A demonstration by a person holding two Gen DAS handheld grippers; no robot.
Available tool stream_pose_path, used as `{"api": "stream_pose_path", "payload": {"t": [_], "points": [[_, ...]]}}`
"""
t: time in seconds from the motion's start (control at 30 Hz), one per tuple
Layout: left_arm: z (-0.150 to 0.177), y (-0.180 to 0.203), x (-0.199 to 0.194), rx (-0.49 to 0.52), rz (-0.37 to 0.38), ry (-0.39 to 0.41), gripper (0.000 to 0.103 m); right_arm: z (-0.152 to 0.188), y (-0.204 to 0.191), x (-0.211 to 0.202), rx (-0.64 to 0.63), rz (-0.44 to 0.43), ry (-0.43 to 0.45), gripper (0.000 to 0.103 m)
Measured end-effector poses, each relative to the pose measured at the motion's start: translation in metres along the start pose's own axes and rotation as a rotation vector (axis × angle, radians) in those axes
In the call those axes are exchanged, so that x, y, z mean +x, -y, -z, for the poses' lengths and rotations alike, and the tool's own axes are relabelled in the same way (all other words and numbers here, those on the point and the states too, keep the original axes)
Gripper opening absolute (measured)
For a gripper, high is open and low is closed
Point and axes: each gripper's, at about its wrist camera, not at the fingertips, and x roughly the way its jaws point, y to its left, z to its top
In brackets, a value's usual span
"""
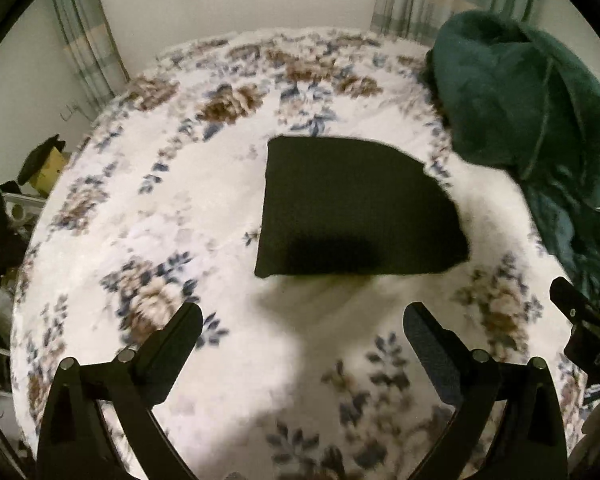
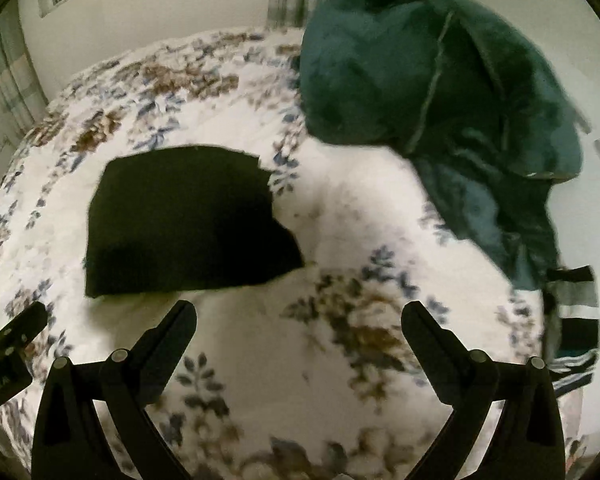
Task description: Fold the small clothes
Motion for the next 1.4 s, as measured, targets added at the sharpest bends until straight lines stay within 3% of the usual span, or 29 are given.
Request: {"api": "stream_pose_path", "payload": {"t": [0.2,0.47,0.77,1.07,1.4], "points": [[0.019,0.009,-0.111,0.002,-0.023,0.092,0.103,0.017,0.032,-0.128,-0.013,-0.006,0.095,0.103],[0.045,0.016,-0.261,-0.007,0.006,0.217,0.103,0.043,0.076,-0.311,-0.015,-0.037,0.250,0.103],[0.079,0.020,-0.369,-0.034,-0.025,0.323,0.103,0.082,0.117,-0.462,-0.005,-0.078,0.361,0.103],[0.104,0.016,-0.408,-0.047,-0.030,0.377,0.103,0.119,0.134,-0.537,-0.031,-0.106,0.425,0.103],[0.116,0.018,-0.425,-0.052,-0.040,0.413,0.103,0.128,0.145,-0.562,-0.052,-0.099,0.448,0.103]]}}
